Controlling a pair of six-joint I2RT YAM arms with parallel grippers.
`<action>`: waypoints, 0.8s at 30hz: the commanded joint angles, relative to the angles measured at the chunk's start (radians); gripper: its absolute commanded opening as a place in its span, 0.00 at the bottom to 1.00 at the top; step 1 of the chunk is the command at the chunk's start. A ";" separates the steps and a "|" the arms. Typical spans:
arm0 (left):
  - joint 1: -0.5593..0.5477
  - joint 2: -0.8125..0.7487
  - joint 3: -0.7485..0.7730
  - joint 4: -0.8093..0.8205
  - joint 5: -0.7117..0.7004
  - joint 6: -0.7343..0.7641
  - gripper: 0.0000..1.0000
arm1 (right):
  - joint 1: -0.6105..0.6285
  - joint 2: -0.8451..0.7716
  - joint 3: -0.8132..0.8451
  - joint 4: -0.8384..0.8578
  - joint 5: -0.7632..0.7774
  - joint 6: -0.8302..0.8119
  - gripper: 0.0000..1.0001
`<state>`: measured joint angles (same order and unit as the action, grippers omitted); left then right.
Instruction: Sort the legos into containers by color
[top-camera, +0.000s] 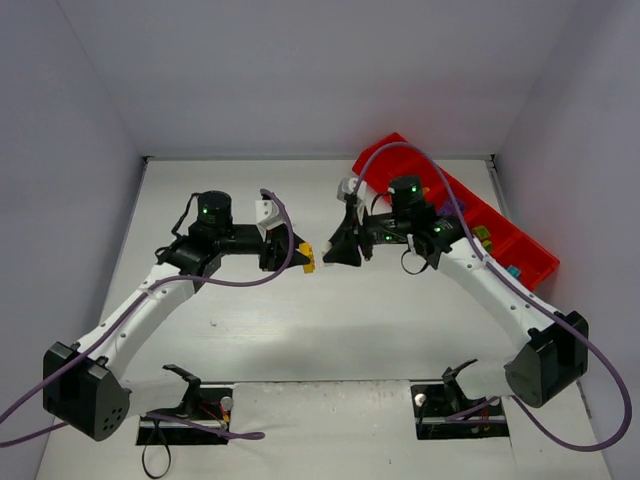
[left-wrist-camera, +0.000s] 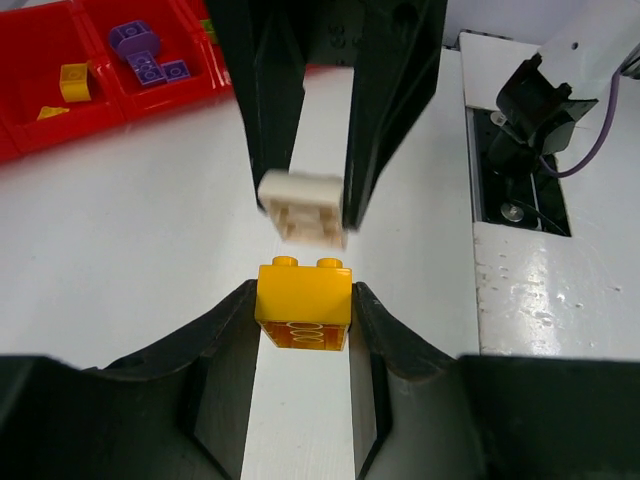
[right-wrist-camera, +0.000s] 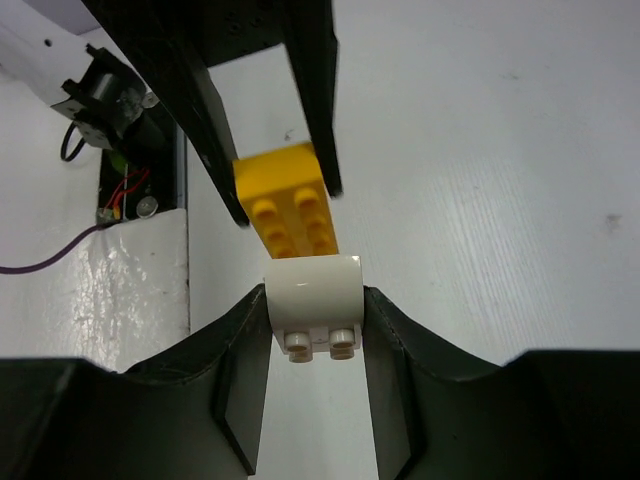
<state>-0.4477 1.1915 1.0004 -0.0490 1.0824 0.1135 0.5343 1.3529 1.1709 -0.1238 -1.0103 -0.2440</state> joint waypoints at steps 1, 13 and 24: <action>0.035 0.005 0.021 0.051 0.057 0.048 0.11 | -0.089 -0.067 -0.017 0.024 0.009 -0.006 0.00; 0.043 0.019 -0.042 0.175 -0.156 -0.199 0.11 | -0.212 0.165 0.150 0.172 0.640 0.145 0.00; 0.029 -0.093 -0.138 0.245 -0.404 -0.411 0.11 | -0.335 0.647 0.530 0.403 0.877 0.200 0.00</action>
<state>-0.4107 1.1629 0.8448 0.0910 0.7292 -0.2222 0.2016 1.9568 1.6047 0.1265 -0.1944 -0.0486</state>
